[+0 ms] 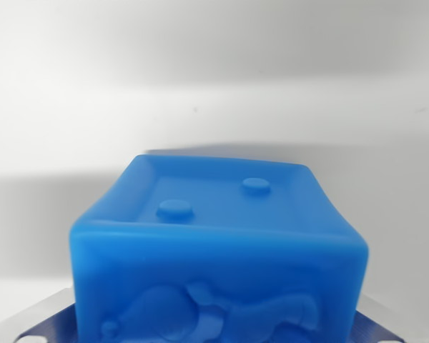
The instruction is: Stack cube
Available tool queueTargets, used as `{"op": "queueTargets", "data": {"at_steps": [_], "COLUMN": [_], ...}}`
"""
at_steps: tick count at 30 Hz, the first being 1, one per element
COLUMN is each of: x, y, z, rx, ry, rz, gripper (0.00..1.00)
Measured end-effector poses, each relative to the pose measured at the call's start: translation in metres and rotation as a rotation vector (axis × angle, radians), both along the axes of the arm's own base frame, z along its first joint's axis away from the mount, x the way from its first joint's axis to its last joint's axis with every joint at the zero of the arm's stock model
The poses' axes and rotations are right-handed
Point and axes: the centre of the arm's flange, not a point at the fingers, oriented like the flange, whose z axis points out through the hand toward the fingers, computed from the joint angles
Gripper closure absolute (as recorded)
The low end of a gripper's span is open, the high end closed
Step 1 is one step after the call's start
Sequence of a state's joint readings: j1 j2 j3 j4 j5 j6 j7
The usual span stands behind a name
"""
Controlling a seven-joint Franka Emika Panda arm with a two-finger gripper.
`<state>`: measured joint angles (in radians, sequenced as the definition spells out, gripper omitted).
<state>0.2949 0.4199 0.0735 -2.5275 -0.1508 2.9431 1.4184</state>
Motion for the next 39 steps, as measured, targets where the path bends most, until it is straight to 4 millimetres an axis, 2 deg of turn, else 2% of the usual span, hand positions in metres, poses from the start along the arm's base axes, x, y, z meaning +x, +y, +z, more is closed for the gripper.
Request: {"op": "queueTargets", "data": {"at_steps": [16, 25, 39], "x": [0.001, 0.001, -0.001], "y": [0.000, 0.000, -0.025], "z": [0.034, 0.062, 0.065], "rx": [0.000, 0.001, -0.001], "ry": [-0.003, -0.010, -0.004], "rz": [-0.001, 0.001, -0.009], "gripper": [1.00, 1.00, 1.00]}}
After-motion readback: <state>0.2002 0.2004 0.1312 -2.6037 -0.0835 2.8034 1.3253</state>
